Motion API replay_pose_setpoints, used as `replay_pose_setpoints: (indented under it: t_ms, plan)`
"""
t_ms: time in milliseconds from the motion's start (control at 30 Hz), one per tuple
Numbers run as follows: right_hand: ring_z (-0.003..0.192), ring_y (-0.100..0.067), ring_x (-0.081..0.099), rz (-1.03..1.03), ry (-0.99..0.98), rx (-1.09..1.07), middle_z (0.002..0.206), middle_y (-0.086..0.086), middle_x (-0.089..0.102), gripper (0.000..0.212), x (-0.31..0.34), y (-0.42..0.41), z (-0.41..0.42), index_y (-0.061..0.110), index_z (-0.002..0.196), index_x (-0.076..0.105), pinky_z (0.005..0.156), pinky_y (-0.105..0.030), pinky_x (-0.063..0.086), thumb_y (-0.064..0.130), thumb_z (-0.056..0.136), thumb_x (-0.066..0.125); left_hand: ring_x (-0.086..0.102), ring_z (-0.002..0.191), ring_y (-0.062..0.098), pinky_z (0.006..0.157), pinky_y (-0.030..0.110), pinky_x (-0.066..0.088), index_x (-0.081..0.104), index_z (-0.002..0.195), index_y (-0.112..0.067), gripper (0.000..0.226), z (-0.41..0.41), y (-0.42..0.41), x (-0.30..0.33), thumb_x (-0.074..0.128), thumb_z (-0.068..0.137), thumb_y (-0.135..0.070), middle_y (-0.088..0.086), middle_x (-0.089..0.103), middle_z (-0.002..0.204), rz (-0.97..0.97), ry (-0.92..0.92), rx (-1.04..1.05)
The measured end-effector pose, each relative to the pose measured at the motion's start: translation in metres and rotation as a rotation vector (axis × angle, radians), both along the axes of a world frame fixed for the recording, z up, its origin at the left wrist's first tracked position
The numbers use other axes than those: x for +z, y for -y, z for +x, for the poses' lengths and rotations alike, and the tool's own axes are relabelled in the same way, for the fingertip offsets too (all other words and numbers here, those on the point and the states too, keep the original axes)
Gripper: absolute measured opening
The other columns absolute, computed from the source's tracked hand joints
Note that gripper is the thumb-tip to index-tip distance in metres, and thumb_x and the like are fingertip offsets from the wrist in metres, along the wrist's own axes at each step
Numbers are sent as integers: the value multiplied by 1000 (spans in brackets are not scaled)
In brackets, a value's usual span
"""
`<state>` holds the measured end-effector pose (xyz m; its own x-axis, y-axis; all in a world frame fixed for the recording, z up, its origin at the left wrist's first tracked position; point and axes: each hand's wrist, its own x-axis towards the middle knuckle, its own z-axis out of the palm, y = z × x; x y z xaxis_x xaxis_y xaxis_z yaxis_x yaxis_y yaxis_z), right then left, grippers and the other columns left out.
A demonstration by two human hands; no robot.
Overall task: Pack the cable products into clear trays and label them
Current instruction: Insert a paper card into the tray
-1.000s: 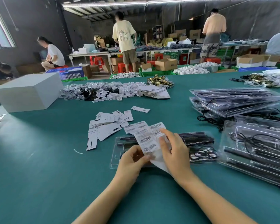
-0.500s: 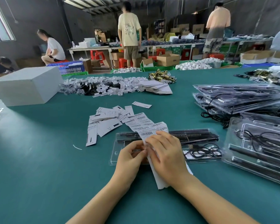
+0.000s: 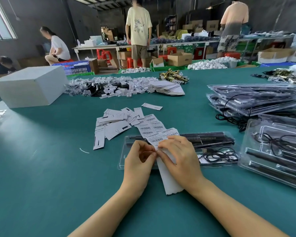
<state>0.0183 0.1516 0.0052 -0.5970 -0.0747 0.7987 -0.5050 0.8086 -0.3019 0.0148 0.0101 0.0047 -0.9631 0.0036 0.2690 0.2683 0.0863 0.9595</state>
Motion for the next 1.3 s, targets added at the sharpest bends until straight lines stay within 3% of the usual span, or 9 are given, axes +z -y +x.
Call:
replay_pose_setpoints:
  t_ms: [267,433,533,700,900,1033,1133,1300]
  plan:
    - [97,-26,63,15,-19,21,90,2,71,8,2,-3,2,9,84,71,81,-43,51,17,81,70,67,81,12,78,27,54,57,81,-25,28,3,2,2,69,81,0,-6,69,82,-91,-78,-3]
    - [95,-26,62,77,-18,24,90,2,70,15,1,-4,3,10,85,69,81,-43,49,20,89,58,67,80,11,76,21,53,58,80,-31,31,4,1,3,71,81,-2,-7,69,81,-87,-92,-18]
    - [90,-25,62,74,-5,46,92,1,68,6,0,-2,3,9,88,68,79,-40,48,12,84,64,68,82,11,76,21,53,58,81,-31,33,3,1,2,71,82,-1,-6,70,83,-66,-81,-14]
    - [85,-23,63,28,34,64,92,0,67,10,-2,-1,3,8,91,66,75,-36,46,10,81,68,67,85,12,81,26,54,59,84,-31,37,2,1,0,64,83,5,-7,69,86,-56,-80,-24]
    - [79,-23,66,-16,-11,65,85,0,70,4,0,-3,4,7,82,70,75,-35,47,10,79,70,67,86,10,80,19,52,59,85,-28,33,3,-1,1,64,83,5,-7,69,85,-82,-94,-63]
    - [83,-17,63,-227,155,125,85,1,68,5,6,-2,5,7,82,69,78,-32,49,3,80,72,65,82,8,76,15,50,58,86,-21,28,4,-3,3,62,83,6,-9,68,83,-118,-108,-60]
    - [85,-7,60,-455,317,182,86,5,66,9,13,-4,5,12,82,68,78,-19,47,3,84,69,62,77,5,73,15,48,56,86,-23,30,5,-3,4,59,83,7,-13,66,83,-185,-119,-41]
    - [67,-4,55,-887,443,214,75,7,64,8,22,-14,0,22,81,67,63,-15,46,17,88,67,58,80,5,70,15,45,58,89,-35,46,6,-3,6,52,83,9,-12,63,84,-277,-171,-49]
